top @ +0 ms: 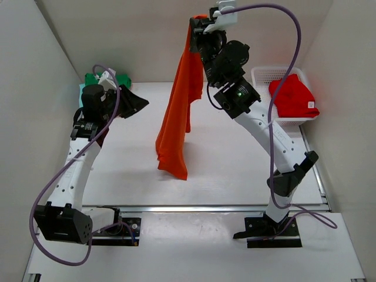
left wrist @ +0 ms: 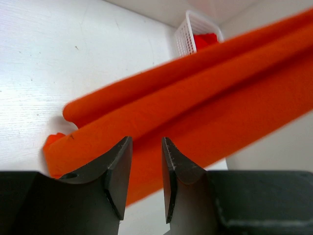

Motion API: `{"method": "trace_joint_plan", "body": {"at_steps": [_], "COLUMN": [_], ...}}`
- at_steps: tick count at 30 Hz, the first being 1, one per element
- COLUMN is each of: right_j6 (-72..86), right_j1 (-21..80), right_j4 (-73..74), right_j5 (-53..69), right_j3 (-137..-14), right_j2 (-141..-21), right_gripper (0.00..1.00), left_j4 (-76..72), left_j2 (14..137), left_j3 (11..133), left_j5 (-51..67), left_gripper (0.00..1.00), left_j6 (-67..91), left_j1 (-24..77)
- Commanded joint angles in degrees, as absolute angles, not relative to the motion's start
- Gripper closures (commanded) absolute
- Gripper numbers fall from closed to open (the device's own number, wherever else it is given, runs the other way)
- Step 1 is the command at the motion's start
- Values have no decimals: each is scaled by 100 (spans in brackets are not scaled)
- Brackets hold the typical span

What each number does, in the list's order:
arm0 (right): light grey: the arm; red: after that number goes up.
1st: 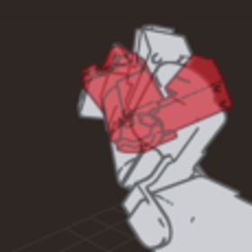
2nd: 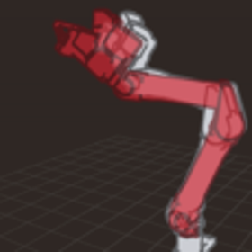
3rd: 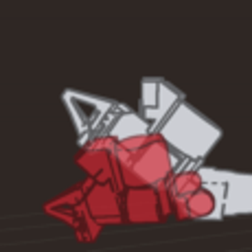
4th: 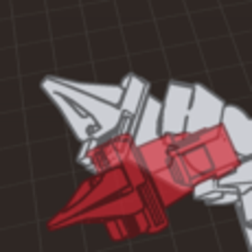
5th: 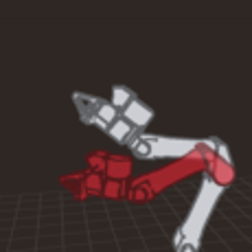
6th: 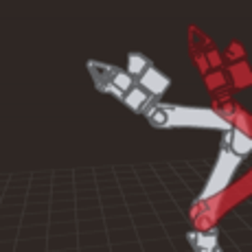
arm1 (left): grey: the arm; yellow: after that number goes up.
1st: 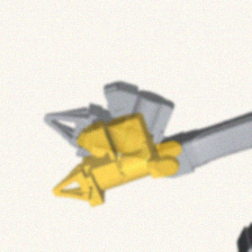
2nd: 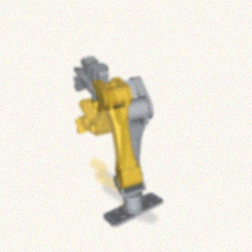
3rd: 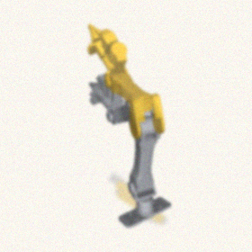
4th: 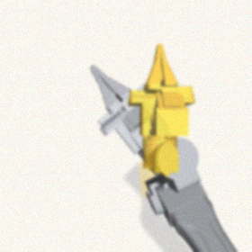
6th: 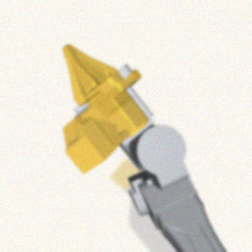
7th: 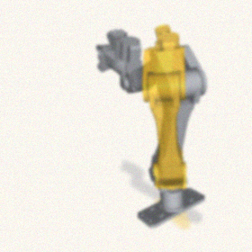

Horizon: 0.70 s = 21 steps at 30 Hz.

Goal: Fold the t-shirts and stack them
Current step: Flatten out the tshirt

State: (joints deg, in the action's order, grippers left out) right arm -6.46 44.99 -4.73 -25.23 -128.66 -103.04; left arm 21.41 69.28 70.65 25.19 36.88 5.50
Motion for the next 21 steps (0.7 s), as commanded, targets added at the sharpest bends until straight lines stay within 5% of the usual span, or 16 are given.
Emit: {"method": "trace_joint_plan", "body": {"at_steps": [1,4,12,18,21], "right_j6": [-422,-422,-413,-466,-449], "right_j1": [4588,4597,4579,4553,4500], "right_j4": [-1010,-1002,-1028,-861,-852], "right_j5": [-2558,-2593,-2654,-2724,-2699], "right_j3": [-12683,-12577,-12103,-12067,-12014], "right_j2": [-9774,-9668,-9229,-9115,-9070], "right_gripper": [100,100,100,100,100], "left_j4": [2250,1935,549,125,-938], "left_j2": [6724,6460,6775,8013,8751], "left_j3": [6857,5471,3632,4218,4184], "left_j5": [2496,2566,2382,1583,2090], "left_gripper": [58,63,56,53,51], "left_j6": [3296,3848,5306,5290,6148], "left_j1": [773,484,764,1230,1134]}}
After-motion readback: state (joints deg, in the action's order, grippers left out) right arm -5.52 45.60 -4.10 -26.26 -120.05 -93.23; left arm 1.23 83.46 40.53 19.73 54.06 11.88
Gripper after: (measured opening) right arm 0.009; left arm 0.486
